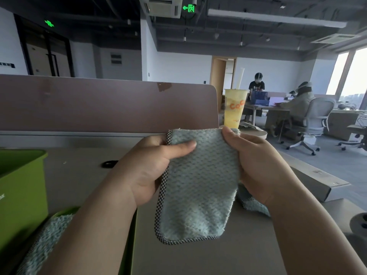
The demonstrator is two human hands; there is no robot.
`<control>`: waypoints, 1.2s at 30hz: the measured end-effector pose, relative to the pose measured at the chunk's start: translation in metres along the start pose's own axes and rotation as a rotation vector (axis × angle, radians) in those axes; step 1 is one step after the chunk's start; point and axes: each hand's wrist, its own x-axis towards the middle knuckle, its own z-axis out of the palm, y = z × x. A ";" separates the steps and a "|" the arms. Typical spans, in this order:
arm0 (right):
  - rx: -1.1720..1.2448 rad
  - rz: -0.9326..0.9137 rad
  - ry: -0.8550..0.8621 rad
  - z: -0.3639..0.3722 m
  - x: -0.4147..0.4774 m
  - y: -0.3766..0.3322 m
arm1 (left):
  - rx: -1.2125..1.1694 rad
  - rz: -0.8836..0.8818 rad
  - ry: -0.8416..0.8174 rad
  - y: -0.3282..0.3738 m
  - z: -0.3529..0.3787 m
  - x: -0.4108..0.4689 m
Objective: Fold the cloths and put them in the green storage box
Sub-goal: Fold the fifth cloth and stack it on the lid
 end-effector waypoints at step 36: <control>-0.076 -0.105 0.002 -0.004 0.001 -0.003 | 0.505 0.323 0.453 -0.005 -0.013 0.007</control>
